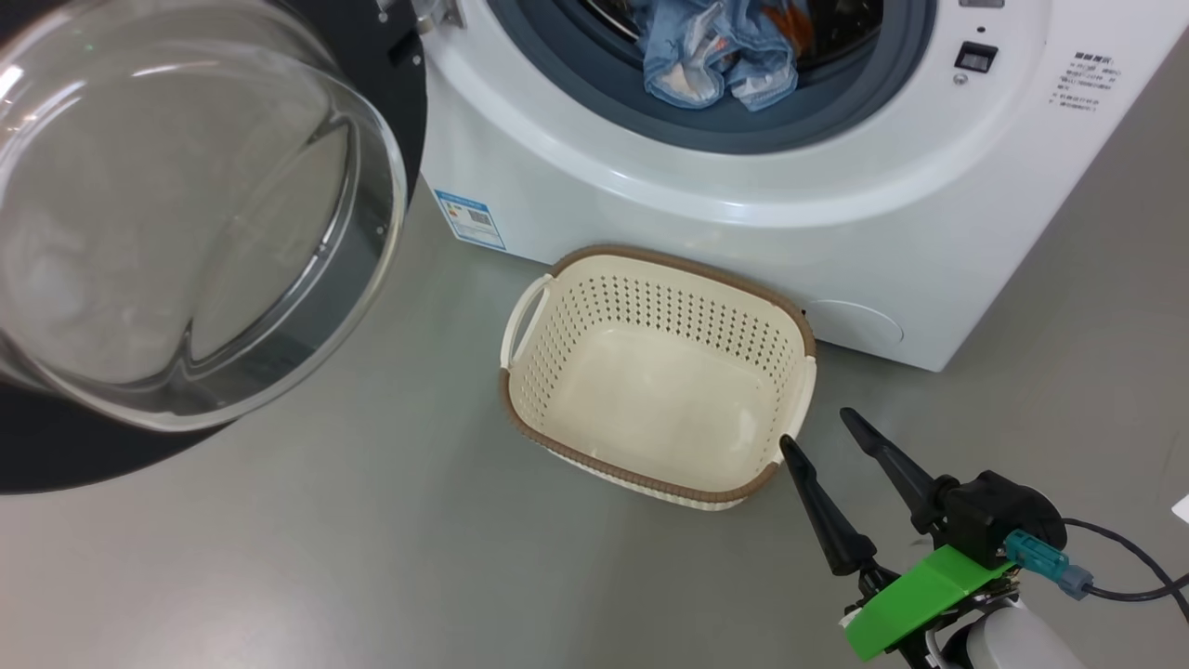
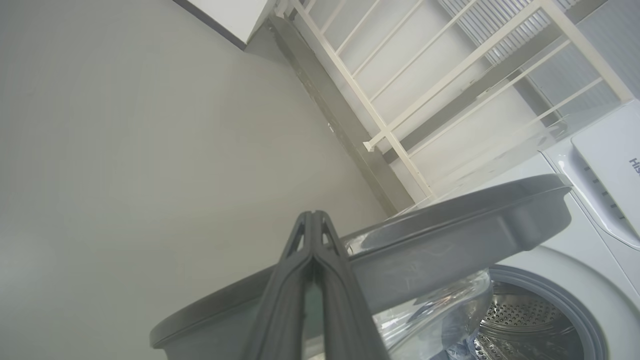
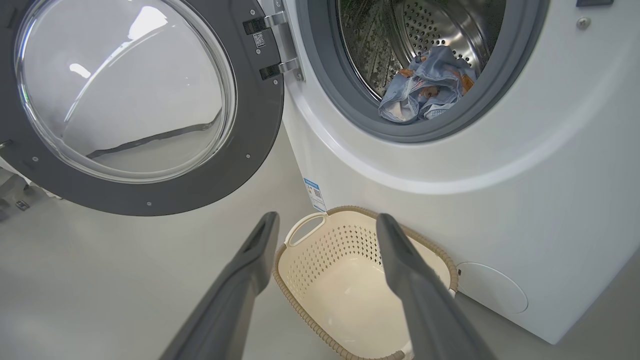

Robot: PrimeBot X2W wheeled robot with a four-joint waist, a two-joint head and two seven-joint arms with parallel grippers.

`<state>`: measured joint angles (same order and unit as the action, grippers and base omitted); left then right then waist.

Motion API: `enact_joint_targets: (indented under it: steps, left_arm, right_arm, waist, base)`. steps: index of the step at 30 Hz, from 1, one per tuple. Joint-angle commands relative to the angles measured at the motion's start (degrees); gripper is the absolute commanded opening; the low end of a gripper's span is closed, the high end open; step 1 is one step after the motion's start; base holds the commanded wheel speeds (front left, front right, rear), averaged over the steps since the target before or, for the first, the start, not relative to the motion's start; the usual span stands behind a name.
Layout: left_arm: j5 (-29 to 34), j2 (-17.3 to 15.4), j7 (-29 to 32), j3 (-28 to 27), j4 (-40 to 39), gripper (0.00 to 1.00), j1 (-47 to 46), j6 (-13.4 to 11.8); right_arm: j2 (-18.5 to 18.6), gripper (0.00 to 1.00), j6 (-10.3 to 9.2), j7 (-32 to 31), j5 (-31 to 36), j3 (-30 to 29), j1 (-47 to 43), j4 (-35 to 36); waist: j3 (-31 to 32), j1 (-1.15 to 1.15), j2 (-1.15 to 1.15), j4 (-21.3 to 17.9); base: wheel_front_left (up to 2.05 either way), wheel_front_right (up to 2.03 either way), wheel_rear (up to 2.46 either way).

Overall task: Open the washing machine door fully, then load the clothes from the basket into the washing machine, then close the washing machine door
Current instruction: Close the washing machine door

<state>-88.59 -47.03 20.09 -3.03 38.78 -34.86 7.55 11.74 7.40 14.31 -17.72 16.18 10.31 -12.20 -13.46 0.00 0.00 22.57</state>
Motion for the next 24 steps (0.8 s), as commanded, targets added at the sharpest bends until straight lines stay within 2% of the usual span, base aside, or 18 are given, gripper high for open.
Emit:
enact_joint_targets:
  steps: [1,12,24]
  left_arm:
    - [-0.6,-4.3,0.0,-2.3,-0.6,0.0,-2.3,-0.1]
    - [-0.4,-4.0,-1.4,-2.3,-0.3,0.0,-2.3,-0.1]
    - [-2.1,-3.4,3.6,-1.2,-0.1,0.0,-2.2,-0.1]
  right_arm:
    - [0.1,1.0,0.09,0.7,0.6,1.5,1.1,1.5]
    - [0.3,1.0,0.09,0.7,1.2,1.6,2.0,1.7]
    - [0.1,1.0,0.09,0.7,1.6,1.2,2.5,1.6]
  waist:
    - [-0.6,0.0,0.0,-0.5]
    - [-2.2,0.0,0.0,-1.4]
    - [-2.6,0.0,0.0,-1.6]
  base:
    - [0.0,0.0,0.0]
    - [0.0,0.0,0.0]
    - [0.0,0.0,0.0]
